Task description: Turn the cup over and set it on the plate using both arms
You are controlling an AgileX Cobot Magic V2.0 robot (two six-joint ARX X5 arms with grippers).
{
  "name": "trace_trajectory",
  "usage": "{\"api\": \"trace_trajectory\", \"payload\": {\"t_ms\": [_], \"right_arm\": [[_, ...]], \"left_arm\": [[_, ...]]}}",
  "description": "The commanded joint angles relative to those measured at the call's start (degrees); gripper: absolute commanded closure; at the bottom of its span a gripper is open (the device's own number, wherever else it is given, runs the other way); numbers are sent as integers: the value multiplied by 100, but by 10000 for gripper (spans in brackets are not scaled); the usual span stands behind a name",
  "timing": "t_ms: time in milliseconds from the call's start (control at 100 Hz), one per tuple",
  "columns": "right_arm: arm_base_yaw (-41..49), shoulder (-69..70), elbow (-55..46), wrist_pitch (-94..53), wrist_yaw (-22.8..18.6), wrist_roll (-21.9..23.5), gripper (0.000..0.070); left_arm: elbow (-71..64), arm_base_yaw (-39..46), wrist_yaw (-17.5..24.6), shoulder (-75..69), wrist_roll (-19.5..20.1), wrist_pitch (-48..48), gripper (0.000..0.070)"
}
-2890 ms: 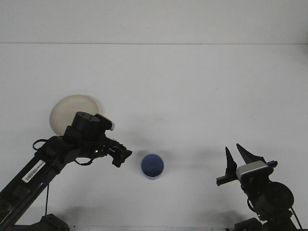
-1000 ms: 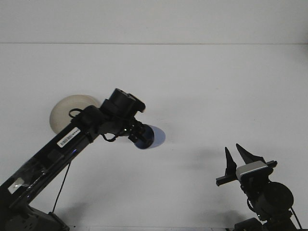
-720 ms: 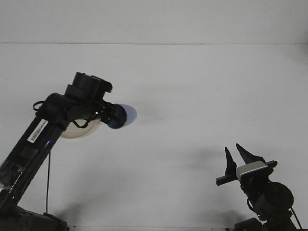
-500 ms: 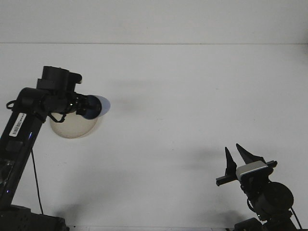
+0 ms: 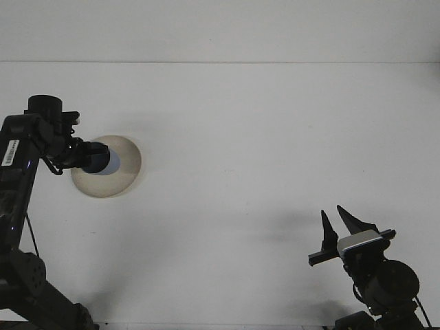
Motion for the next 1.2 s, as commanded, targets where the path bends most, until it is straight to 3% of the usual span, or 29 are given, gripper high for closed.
{"api": "trace_trajectory", "payload": {"t_ms": [0, 340, 380, 460, 500, 540, 920, 1070, 1190], "right_arm": [[4, 11, 57, 52, -7, 63, 452], [4, 11, 55, 50, -7, 63, 452], [4, 11, 55, 50, -7, 63, 452], [4, 11, 55, 50, -7, 63, 452], [4, 11, 55, 50, -7, 63, 452], [4, 11, 55, 50, -4, 63, 452], [4, 11, 55, 44, 2, 85, 452], [4, 9, 55, 46, 90, 129, 452], [4, 9, 55, 59, 153, 155, 453]], "left_arm": [[136, 85, -17, 284, 79, -31, 686], [136, 232, -17, 868, 142, 92, 666], [136, 232, -15, 870, 151, 168, 582], [140, 234, -13, 831, 142, 363, 300], [164, 234, -11, 804, 85, 420, 210], [232, 232, -4, 789, 66, 420, 175], [898, 232, 212, -769, -74, 479, 180], [879, 232, 212, -1770, -214, 492, 364], [629, 225, 212, -2461, -247, 511, 430]]}}
